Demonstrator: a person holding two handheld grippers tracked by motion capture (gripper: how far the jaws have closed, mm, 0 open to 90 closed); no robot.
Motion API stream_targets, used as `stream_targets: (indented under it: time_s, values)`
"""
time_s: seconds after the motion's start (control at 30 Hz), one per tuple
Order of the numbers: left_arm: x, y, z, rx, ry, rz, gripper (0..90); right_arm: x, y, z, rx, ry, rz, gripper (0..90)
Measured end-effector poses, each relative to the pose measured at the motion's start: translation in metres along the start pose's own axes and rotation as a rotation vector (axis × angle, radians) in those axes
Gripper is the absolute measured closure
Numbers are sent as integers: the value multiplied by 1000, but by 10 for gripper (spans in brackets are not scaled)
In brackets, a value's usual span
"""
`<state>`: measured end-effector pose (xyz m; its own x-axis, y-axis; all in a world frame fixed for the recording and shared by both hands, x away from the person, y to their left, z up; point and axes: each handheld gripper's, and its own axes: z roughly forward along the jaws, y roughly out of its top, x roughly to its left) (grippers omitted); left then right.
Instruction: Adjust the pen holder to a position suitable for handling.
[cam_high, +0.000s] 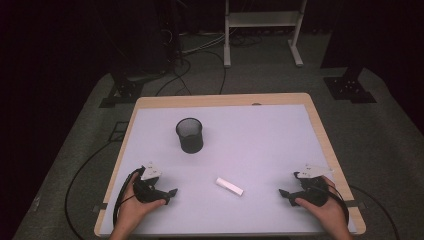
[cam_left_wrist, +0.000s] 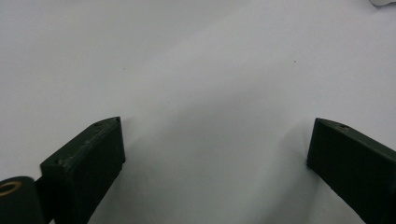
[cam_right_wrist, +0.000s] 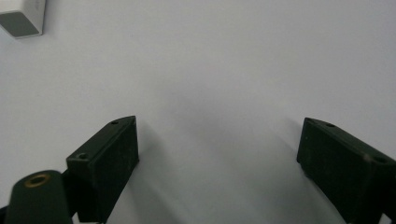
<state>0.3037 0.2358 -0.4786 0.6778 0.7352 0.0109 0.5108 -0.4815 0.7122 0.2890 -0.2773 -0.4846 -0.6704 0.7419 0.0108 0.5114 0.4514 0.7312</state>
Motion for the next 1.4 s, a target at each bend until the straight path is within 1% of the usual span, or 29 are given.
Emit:
stream_targets:
  time_s: [0.1,0.27,0.3,0.33,0.43,0.5,0.53,0.6,0.7,0.73,0.97,1.27,1.3,1.4]
  values:
    - [1,1,-1,0,3,-5,69,0,0,0,0,0,1,116]
    - [3,2,-3,3,3,1,112,0,0,0,-1,-1,-1,116]
    - [3,2,-4,3,3,5,138,0,0,0,-1,-1,0,116]
    - [3,4,-5,-1,-4,0,138,0,0,0,0,-2,-2,116]
    - [5,7,-8,-9,-5,-4,145,0,0,0,-1,-1,0,116]
    - [6,10,-10,-14,-8,-10,167,0,0,0,0,-1,0,116]
    - [6,10,-10,-14,-8,-10,167,0,0,0,0,-1,0,116]
    - [8,15,-13,-27,-8,-14,168,0,0,0,0,-1,0,116]
    - [9,19,-14,-30,-9,-15,169,0,0,0,-1,-1,0,116]
    - [10,23,-15,-33,-9,-16,169,0,0,0,-1,0,0,116]
    - [13,32,-18,-30,-7,-31,170,0,0,0,-1,0,0,116]
    - [15,40,-18,-14,-12,-27,170,0,0,0,-1,0,1,116]
    - [16,41,-18,-17,-14,-27,195,0,0,0,-1,0,0,116]
    - [16,47,-18,-17,-13,-26,199,0,0,0,-2,0,1,116]
